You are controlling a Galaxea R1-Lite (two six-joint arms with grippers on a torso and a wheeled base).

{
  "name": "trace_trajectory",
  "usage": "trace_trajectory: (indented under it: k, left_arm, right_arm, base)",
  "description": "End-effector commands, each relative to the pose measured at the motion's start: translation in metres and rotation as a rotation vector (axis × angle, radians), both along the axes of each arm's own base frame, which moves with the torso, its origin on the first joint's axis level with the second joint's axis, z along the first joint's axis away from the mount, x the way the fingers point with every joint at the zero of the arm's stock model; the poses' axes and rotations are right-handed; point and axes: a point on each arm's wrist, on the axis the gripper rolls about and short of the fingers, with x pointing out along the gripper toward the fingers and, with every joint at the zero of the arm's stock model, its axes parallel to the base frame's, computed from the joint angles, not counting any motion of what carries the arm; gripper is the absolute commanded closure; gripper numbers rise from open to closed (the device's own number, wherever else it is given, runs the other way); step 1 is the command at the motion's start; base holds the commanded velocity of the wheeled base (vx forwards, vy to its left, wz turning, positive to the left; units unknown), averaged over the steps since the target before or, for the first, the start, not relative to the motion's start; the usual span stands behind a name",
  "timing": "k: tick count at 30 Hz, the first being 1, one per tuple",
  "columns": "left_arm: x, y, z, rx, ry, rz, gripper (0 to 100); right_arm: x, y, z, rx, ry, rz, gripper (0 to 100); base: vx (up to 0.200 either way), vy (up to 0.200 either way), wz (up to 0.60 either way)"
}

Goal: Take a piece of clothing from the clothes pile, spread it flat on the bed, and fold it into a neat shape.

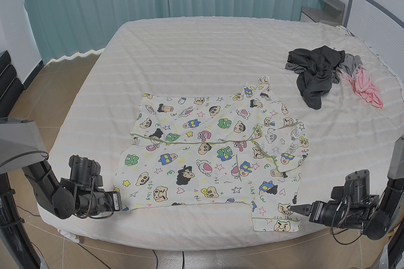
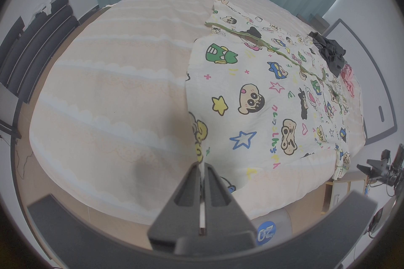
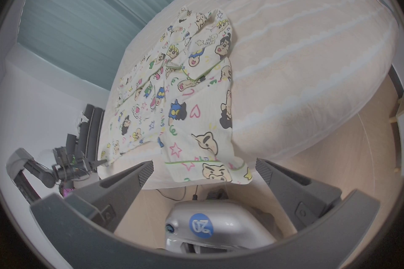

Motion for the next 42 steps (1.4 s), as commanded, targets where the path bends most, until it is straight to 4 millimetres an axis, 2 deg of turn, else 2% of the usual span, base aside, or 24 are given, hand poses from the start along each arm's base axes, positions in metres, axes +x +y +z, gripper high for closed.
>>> trace_trajectory:
  k: [1,7,19,27,28,36,39,42]
  left_arm:
    - [-0.001,0.006,0.014,-0.004,-0.040,0.022,100]
    - [-0.004,0.011,0.019,-0.006,-0.053,0.038,100]
    - [-0.005,0.015,0.018,-0.057,-0.041,0.018,100]
    - [-0.004,0.014,0.016,-0.080,-0.032,0.006,100]
    - [-0.004,0.014,0.016,-0.082,-0.031,0.004,100]
    - [-0.005,0.014,0.016,-0.085,-0.028,0.003,100]
    - [-0.006,0.014,0.016,-0.084,-0.028,0.002,100]
    - [-0.008,0.014,0.016,-0.083,-0.023,0.002,100]
  right_arm:
    - [0.008,-0.006,-0.039,-0.103,0.072,0.042,0]
    - [0.012,-0.009,-0.056,-0.151,0.055,0.089,0]
    - [0.014,-0.002,-0.067,-0.135,0.013,0.248,0]
    - [0.030,0.005,-0.070,-0.116,-0.044,0.264,0]
    - [0.030,0.006,-0.070,-0.115,-0.046,0.267,100]
    - [0.022,0.006,-0.066,-0.114,-0.027,0.272,100]
    - [0.014,0.003,-0.060,-0.115,-0.013,0.274,100]
    - [0.014,0.002,-0.056,-0.108,-0.024,0.262,100]
  base:
    - [0.000,0.000,0.00]
    - [0.000,0.000,0.00]
    - [0.000,0.000,0.00]
    - [0.000,0.000,0.00]
    - [0.000,0.000,0.00]
    - [0.000,0.000,0.00]
    - [0.000,0.000,0.00]
    - [0.000,0.000,0.00]
